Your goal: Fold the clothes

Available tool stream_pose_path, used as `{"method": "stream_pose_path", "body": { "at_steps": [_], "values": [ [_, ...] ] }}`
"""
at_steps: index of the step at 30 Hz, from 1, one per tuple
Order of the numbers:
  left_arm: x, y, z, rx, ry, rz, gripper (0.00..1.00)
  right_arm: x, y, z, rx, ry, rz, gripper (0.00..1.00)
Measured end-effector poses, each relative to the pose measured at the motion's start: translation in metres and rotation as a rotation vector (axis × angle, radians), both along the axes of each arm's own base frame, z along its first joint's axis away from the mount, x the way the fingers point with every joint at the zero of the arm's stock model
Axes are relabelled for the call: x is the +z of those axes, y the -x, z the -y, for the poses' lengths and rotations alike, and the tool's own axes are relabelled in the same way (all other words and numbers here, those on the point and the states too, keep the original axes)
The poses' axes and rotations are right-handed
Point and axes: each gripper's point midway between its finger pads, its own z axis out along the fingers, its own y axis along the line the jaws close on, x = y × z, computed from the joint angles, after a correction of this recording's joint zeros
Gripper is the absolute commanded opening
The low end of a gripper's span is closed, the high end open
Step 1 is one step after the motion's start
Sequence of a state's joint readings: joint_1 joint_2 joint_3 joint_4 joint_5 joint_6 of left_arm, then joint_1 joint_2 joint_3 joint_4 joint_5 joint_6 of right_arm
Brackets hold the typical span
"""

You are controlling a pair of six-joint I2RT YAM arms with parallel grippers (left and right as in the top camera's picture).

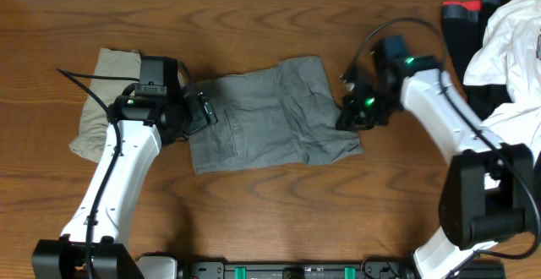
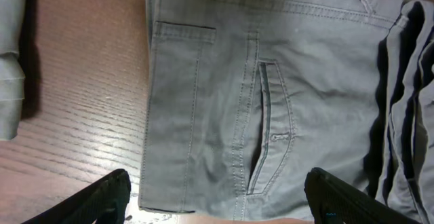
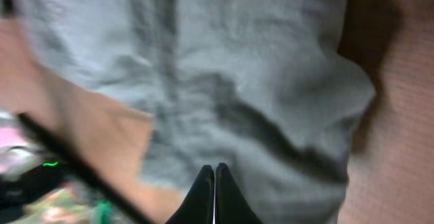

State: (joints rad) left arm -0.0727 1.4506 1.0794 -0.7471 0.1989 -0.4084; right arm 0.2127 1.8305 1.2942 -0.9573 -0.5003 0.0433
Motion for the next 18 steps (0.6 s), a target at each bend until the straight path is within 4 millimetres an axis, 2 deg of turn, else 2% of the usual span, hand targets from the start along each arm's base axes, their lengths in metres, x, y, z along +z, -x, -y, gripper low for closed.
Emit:
{"method": "stream_pose_path", "body": {
  "at_steps": [1, 3, 8, 10, 16, 18],
  "values": [
    [0.0, 0.0, 0.0, 0.0, 0.0, 0.0, 0.84, -0.015, 0.0, -0.004, 0.012, 0.014, 0.023, 0.03],
    [0.0, 0.001, 0.0, -0.001, 0.003, -0.004, 0.84, -0.031, 0.006, -0.009, 0.025, 0.029, 0.025, 0.03],
    [-0.002, 0.005, 0.0, -0.001, 0.002, -0.024, 0.84, -0.067, 0.045, -0.02, 0.06, 0.053, -0.103, 0.01],
    [-0.002, 0.007, 0.0, -0.001, 0.002, -0.03, 0.85, -0.069, 0.052, -0.026, 0.074, 0.045, -0.127, 0.02],
    [-0.004, 0.011, 0.0, -0.001, 0.001, -0.046, 0.86, -0.064, 0.051, -0.029, 0.108, 0.035, -0.103, 0.07],
    [-0.005, 0.016, 0.0, 0.0, -0.001, -0.067, 0.91, -0.056, 0.045, -0.03, 0.115, 0.026, -0.07, 0.09]
  ]
}}
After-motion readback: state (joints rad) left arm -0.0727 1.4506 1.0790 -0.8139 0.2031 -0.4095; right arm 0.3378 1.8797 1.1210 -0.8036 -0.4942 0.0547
